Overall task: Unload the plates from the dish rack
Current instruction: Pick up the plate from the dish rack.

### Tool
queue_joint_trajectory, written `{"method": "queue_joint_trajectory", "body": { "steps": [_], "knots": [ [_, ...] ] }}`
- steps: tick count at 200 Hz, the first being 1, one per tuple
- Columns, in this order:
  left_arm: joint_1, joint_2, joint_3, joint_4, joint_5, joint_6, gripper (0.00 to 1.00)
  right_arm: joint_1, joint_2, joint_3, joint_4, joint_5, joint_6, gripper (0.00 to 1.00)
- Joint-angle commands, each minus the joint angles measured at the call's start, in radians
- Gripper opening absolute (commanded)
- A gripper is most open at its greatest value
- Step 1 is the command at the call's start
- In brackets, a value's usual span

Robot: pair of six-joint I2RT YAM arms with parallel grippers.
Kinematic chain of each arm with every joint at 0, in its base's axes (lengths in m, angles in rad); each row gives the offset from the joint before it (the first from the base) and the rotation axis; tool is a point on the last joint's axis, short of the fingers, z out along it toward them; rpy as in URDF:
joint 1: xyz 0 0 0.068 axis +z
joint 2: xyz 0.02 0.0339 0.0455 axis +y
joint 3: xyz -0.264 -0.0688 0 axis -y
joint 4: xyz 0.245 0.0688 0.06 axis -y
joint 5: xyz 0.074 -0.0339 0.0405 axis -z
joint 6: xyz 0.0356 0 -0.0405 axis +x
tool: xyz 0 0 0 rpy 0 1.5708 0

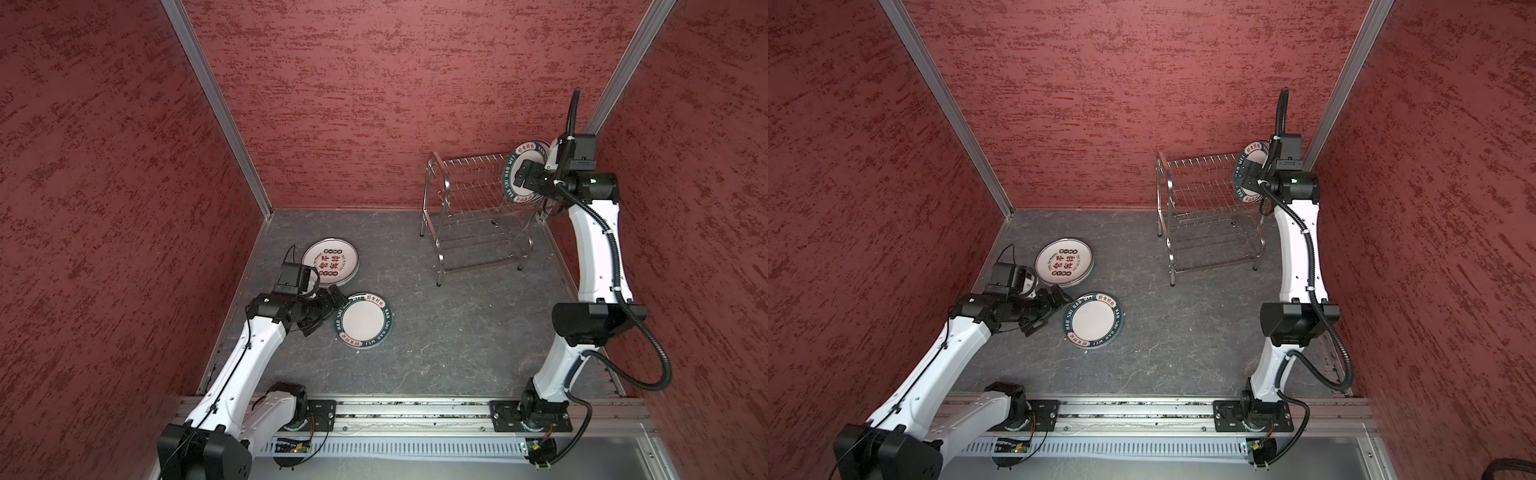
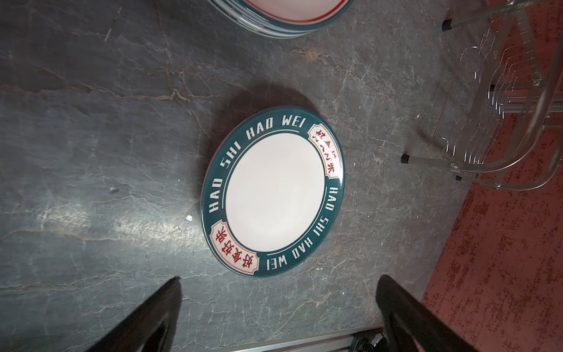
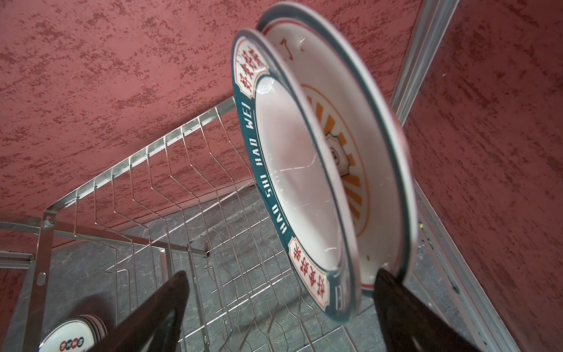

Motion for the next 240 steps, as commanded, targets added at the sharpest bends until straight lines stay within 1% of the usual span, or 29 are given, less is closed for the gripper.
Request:
{"method": "queue_joint_trajectory", "body": {
  "steps": [1,37,58,86,100,136,153,180,209,240],
  "knots": [
    [0.01,0.0,-0.014,0.031,0.012,0.007,0.99,-0.01,0.013,0.018,0.035,-0.023,-0.019,0.94],
    [0.012,0.017,-0.02,0.05,0.025,0.013,0.99,-0.01,0.023,0.006,0.081,-0.049,-0.043,0.88],
    [0.013,0.019,-0.025,0.061,0.025,0.014,1.0,-0.01,0.031,0.0,0.107,-0.026,-0.062,0.83],
    [0.015,0.015,-0.028,0.072,0.025,0.009,0.99,-0.01,0.029,-0.023,0.148,-0.02,-0.08,0.73],
    [0.015,0.011,-0.028,0.075,0.027,0.006,1.0,-0.009,0.023,-0.045,0.178,-0.012,-0.091,0.67],
    [0.015,-0.014,-0.027,0.069,0.002,-0.023,0.99,-0.01,-0.001,-0.114,0.254,0.006,-0.127,0.53],
    [0.02,-0.036,-0.033,0.066,-0.022,-0.059,1.0,-0.009,-0.013,-0.152,0.293,0.005,-0.141,0.48],
    [0.024,-0.09,-0.055,0.078,-0.065,-0.063,0.99,-0.01,-0.022,-0.181,0.325,0.005,-0.149,0.4],
    [0.028,-0.136,-0.067,0.079,-0.077,-0.066,0.99,-0.009,-0.034,-0.22,0.363,0.008,-0.162,0.33],
    [0.032,-0.15,-0.077,0.085,-0.064,-0.071,0.99,-0.009,-0.043,-0.252,0.398,0.001,-0.17,0.27]
  ]
}}
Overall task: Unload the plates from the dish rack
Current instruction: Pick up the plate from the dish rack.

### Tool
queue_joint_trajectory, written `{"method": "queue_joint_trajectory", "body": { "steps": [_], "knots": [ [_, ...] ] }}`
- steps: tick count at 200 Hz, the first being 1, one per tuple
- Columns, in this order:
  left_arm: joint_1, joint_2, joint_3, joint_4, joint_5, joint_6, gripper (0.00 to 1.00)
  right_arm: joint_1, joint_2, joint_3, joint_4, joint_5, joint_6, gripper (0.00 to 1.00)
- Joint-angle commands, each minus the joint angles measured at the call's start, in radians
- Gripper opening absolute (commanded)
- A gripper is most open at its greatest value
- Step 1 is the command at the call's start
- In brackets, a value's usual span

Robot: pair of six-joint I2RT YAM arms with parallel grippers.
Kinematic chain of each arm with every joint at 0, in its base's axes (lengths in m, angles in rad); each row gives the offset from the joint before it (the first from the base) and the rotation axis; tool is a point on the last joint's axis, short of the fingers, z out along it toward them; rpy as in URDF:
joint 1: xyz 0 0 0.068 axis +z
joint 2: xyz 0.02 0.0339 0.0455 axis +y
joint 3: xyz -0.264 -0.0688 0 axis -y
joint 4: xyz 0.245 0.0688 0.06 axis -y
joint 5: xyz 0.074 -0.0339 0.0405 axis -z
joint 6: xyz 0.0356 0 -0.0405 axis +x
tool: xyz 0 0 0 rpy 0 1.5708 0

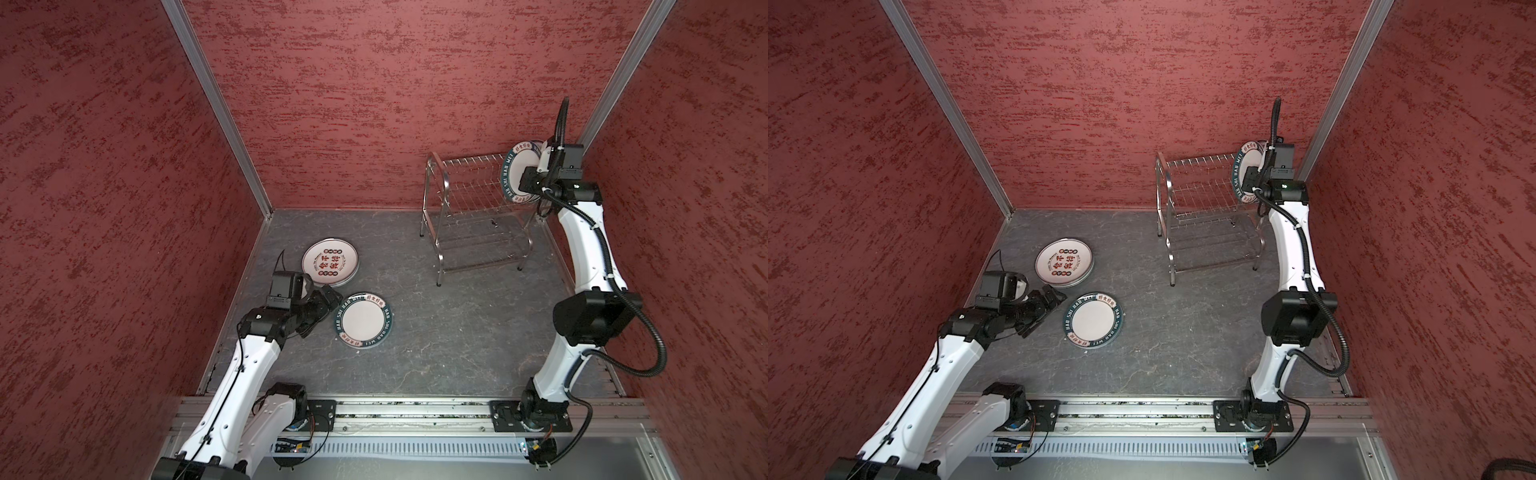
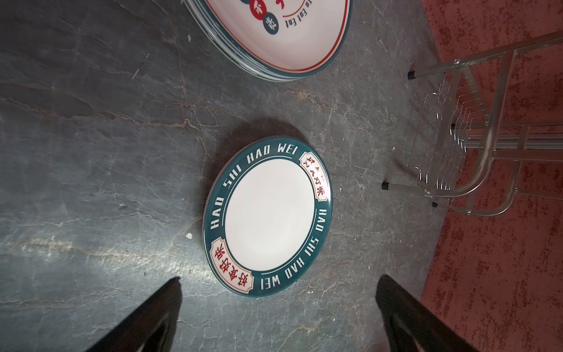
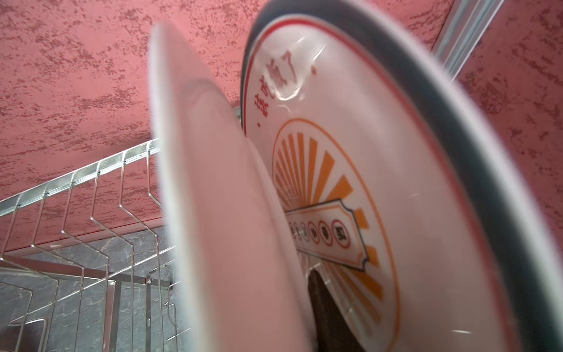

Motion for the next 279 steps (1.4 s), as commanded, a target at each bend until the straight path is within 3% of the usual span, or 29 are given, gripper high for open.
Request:
{"method": "queue_joint_trajectory", "body": {
  "steps": [1,88,172,234,279],
  "knots": [
    [0.01,-0.01,-0.014,0.018,-0.014,-0.008,0.99,0.001,-0.037,-0.017,0.078,0.001,-0.029,0.26],
    [0.012,0.042,-0.026,0.038,0.007,-0.015,0.99,0.002,-0.056,-0.037,0.124,-0.02,-0.055,0.07],
    [0.012,-0.022,-0.05,0.075,-0.036,0.007,0.99,0.001,-0.142,-0.021,0.14,-0.047,-0.071,0.02],
    [0.015,-0.002,-0.023,0.088,0.036,0.045,0.99,0.002,-0.28,-0.021,0.151,-0.092,-0.053,0.0],
    [0.014,0.022,-0.033,0.154,0.13,0.057,0.99,0.001,-0.495,-0.139,0.175,-0.117,-0.016,0.0]
  ]
}}
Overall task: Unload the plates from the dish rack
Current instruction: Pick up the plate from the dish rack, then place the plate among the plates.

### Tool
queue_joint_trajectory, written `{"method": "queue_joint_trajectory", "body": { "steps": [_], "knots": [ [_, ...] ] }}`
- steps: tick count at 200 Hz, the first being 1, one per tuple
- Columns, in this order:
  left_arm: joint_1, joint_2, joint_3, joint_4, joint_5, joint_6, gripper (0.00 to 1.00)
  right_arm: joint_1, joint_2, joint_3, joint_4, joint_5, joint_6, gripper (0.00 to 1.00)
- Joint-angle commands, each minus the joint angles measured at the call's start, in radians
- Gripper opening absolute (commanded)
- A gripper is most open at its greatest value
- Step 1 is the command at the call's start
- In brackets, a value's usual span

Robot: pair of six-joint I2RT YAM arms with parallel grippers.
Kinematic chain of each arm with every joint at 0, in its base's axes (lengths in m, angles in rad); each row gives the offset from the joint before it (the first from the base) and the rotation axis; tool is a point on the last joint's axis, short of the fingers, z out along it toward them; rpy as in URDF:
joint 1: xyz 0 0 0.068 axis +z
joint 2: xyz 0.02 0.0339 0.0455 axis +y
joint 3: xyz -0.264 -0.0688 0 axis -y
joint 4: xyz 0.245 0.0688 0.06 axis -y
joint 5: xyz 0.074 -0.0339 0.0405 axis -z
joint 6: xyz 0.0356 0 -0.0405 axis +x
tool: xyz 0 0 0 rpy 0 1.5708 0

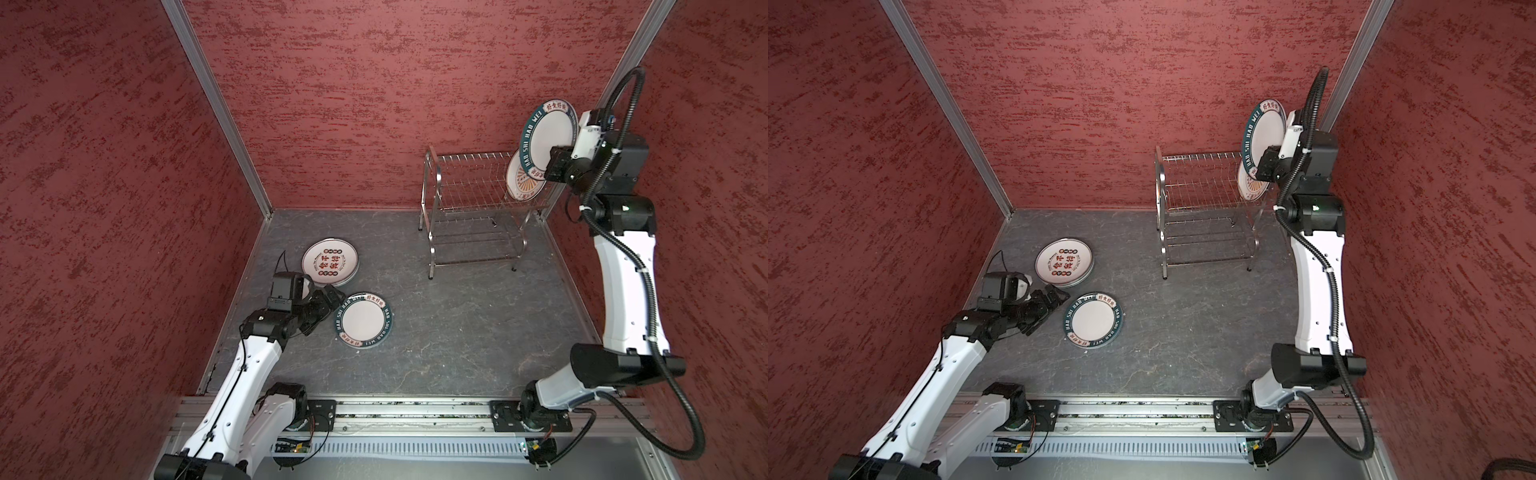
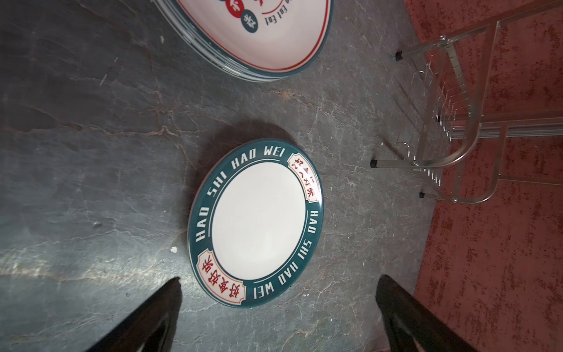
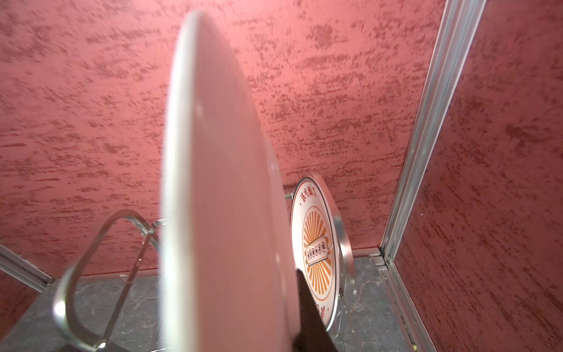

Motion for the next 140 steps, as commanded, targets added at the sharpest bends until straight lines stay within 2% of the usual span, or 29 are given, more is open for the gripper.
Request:
{"method": "queue_joint_trajectory", "body": {
  "steps": [1,54,88,140],
  "knots": [
    [0.007,0.015,0.012,0.056,0.067,0.028,0.99,0.0,-0.139,-0.063,0.08,-0.032,0.017,0.0],
    [-0.05,0.059,0.055,0.088,0.083,0.034,0.99,0.0,-0.493,-0.404,0.113,0.03,0.076,0.0],
    [-0.133,0.092,0.086,0.115,0.045,0.023,0.99,0.0,-0.644,-0.553,-0.048,0.028,0.147,0.0],
    [-0.263,0.143,0.115,0.176,0.007,0.015,0.99,0.0,-0.784,-0.683,-0.326,-0.071,0.201,0.0]
  ]
}}
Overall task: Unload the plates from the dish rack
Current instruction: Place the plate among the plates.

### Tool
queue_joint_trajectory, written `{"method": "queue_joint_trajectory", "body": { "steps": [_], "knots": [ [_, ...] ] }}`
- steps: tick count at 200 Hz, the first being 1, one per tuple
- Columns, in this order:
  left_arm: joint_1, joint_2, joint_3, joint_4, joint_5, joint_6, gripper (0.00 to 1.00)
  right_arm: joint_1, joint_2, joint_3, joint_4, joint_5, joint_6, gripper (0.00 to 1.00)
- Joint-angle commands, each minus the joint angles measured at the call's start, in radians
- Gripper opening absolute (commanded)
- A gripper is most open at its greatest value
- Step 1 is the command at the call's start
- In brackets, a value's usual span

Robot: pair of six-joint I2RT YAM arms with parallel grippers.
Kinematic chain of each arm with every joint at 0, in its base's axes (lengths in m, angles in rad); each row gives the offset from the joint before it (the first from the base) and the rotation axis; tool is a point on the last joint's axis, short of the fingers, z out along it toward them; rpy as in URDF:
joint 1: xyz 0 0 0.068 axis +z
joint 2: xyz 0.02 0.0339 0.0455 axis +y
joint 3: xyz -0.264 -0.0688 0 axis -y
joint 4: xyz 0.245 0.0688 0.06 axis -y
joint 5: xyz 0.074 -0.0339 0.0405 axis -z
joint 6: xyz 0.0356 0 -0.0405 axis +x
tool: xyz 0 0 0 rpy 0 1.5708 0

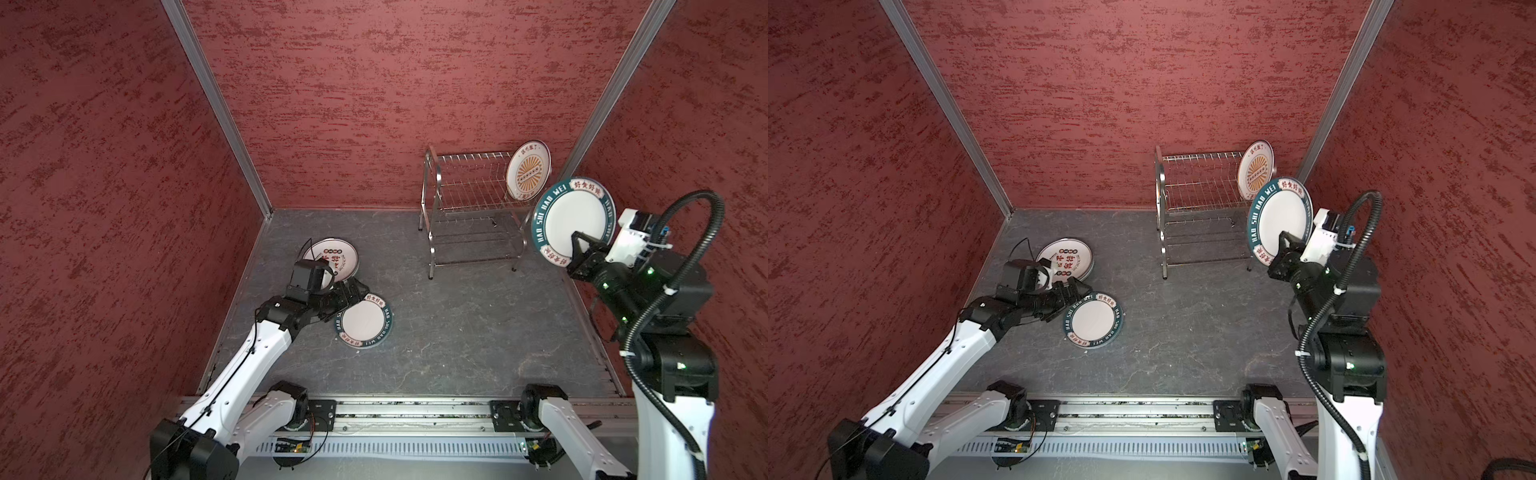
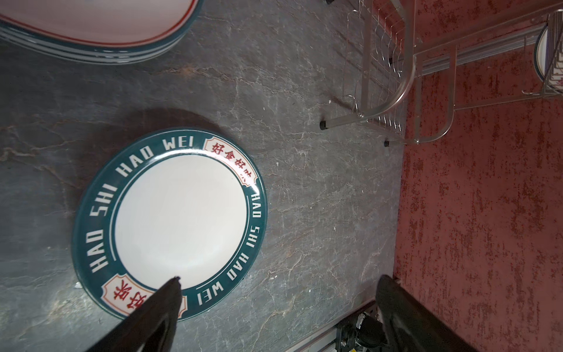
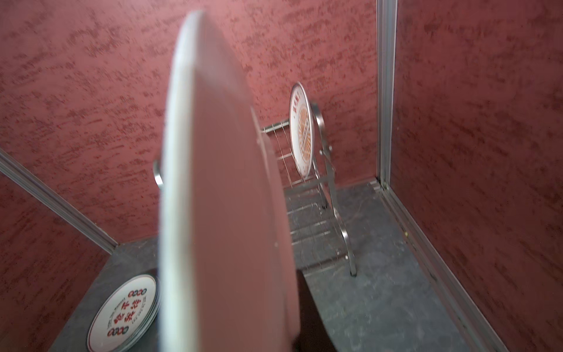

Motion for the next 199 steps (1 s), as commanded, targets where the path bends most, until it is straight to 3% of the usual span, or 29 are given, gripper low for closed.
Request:
{"method": "queue_joint_trajectory", "body": {
  "steps": [1,37,80,129,199],
  "knots": [
    [-0.05,0.024,0.033,0.054,-0.032,0.001,0.99,0.0,-0.041,-0.03,-0.14,-0.065,0.047,0.0],
    [-0.147,0.077,0.064,0.094,-0.067,-0.011,1.0,0.0,-0.076,-0.146,-0.201,-0.246,0.075,0.0],
    [-0.243,0.151,0.096,0.133,-0.098,-0.036,0.99,0.001,-0.062,-0.313,-0.139,-0.446,0.113,0.0],
    [-0.286,0.175,0.067,0.245,-0.048,-0.098,1.0,0.0,-0.041,-0.572,0.207,-0.736,0.316,0.0],
    [-0.335,0.258,0.093,0.392,0.03,-0.129,0.99,0.006,0.042,-0.751,0.602,-0.911,0.543,0.02]
  ]
}}
